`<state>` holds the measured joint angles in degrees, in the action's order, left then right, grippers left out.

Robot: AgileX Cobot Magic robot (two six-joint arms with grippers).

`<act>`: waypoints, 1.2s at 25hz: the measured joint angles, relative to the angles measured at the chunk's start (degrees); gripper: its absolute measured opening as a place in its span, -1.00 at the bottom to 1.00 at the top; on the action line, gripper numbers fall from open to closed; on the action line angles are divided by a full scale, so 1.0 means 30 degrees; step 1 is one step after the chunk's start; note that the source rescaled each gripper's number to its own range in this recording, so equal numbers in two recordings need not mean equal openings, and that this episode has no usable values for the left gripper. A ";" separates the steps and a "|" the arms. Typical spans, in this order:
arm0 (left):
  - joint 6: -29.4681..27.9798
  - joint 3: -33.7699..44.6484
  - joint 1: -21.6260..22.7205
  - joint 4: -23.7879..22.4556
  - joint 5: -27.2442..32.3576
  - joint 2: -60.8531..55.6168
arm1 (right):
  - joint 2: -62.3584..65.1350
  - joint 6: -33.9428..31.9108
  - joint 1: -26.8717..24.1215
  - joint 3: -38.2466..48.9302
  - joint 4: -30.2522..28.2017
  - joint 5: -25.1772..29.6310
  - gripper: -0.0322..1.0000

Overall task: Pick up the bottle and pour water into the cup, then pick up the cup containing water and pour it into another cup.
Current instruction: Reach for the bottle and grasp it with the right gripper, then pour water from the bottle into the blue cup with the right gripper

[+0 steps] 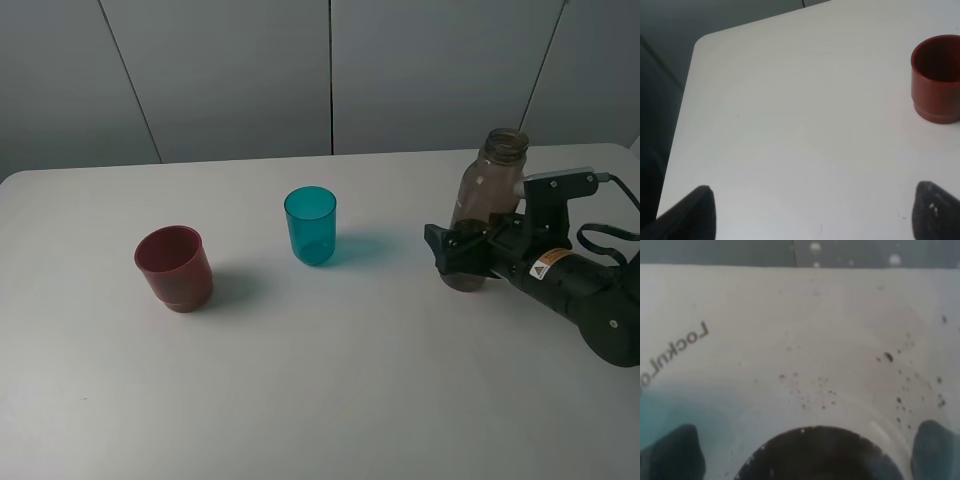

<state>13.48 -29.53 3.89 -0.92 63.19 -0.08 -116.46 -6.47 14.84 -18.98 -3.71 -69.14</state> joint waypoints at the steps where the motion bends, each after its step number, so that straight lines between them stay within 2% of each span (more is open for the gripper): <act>1: 0.0000 0.0000 0.0000 0.0000 0.0000 0.0000 | 0.0000 0.0000 0.0000 0.0000 0.0000 0.0000 0.75; 4: -0.0087 0.0000 0.0000 0.0000 0.0000 0.0000 | 0.0000 0.0000 0.0000 0.0000 0.0000 0.0000 0.39; 5: -0.0087 0.0000 0.0000 0.0000 0.0000 0.0000 | 0.0000 0.0000 0.0000 0.0000 0.0000 0.0000 0.13; 6: -0.0087 0.0000 0.0000 0.0000 0.0000 0.0000 | 0.0000 0.0000 0.0000 0.0000 0.0000 0.0000 -0.27; 7: -0.0087 0.0000 0.0000 0.0000 0.0000 0.0000 | 0.0000 0.0000 0.0000 0.0000 0.0044 0.0000 -0.79; 8: -0.0087 0.0000 0.0000 0.0000 0.0000 0.0000 | 0.0000 0.0000 0.0000 0.0000 0.0084 -0.0040 -0.87; 20: -0.0087 0.0000 0.0000 0.0000 0.0000 0.0000 | 0.0089 -0.0507 0.0000 0.0000 -0.0592 0.0018 -0.87; 27: -0.0087 0.0000 0.0000 0.0000 0.0000 0.0000 | 0.2961 -0.0689 0.0000 0.0000 -0.0969 0.1220 -0.94; 30: -0.0087 0.0000 0.0000 0.0000 0.0000 0.0000 | 0.4776 -0.0689 0.0000 -0.0564 -0.0969 0.3204 -0.94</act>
<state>13.22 -29.53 3.89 -0.92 63.19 -0.08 -102.13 -8.53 14.84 -20.67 -6.61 -59.53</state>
